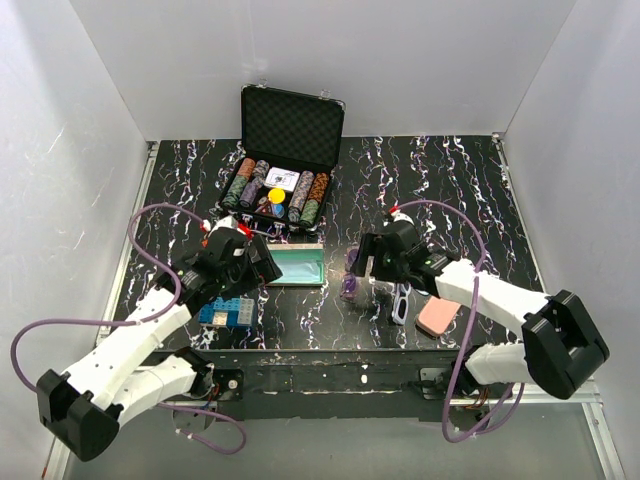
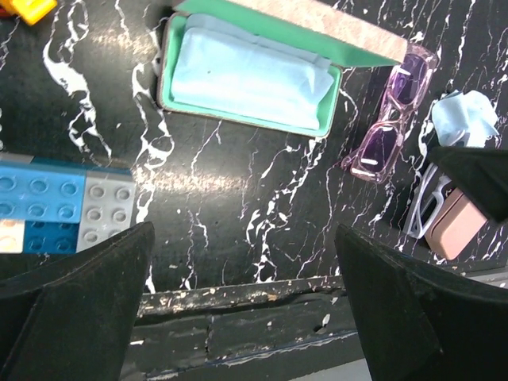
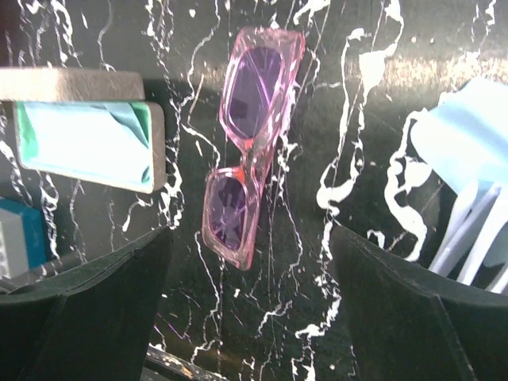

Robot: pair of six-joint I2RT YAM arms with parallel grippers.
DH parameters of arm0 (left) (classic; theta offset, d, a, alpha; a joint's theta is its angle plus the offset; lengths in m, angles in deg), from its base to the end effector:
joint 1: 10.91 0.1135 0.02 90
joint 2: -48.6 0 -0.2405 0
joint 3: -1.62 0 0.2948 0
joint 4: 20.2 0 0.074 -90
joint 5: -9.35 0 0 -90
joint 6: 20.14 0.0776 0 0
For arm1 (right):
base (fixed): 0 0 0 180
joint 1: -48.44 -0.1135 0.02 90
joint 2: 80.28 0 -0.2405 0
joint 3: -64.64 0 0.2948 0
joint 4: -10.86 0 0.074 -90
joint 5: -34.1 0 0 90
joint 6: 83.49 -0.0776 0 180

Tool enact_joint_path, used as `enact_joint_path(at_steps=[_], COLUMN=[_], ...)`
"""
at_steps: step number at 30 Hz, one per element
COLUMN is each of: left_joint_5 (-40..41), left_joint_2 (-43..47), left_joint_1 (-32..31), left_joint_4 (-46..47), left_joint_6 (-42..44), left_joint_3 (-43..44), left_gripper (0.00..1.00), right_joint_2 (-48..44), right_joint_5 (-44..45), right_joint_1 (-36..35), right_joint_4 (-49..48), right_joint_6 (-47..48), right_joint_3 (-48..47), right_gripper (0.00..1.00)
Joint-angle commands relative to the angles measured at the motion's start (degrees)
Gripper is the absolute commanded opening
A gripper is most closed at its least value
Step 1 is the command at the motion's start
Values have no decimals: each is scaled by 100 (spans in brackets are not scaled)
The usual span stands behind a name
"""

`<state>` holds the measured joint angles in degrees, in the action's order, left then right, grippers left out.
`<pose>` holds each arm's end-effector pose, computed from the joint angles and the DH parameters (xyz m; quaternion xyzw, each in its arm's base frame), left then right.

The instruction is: Organize the sunglasses

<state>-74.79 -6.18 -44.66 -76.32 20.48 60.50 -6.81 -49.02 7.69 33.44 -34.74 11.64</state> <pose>0.2276 -0.1425 0.2119 -0.1449 0.9333 -0.1794 0.2752 0.2622 0.2137 0.1379 0.0279 0.9155 0.2193 0.3362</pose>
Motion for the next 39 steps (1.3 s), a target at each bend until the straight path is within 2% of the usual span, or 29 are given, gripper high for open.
enact_joint_path(at_steps=[1,10,19,26,36,39], left_joint_5=[204,213,81,590,960,1092], left_joint_2=[459,565,478,48,-1034,-1140], left_joint_1=[-17,-17,-17,-17,115,194], left_joint_4=[-448,-651,-352,-282,342,386], left_joint_6=[-229,-379,-624,-809,-730,-687], left_joint_3=[-195,-301,-749,-609,-345,-231], left_gripper=[98,98,98,98,97,96], right_joint_2=[210,1028,1450,1802,1943,1978], right_joint_5=[-643,-468,-239,-134,-160,-248], right_joint_1=[261,322,322,322,322,322], right_joint_4=[-783,-1003,-1311,-1197,-1180,-1215], right_joint_6=[-93,-76,-233,-322,-392,-383], right_joint_3=[-32,-287,-313,-497,-489,-498], right_gripper=[89,66,61,53,31,19])
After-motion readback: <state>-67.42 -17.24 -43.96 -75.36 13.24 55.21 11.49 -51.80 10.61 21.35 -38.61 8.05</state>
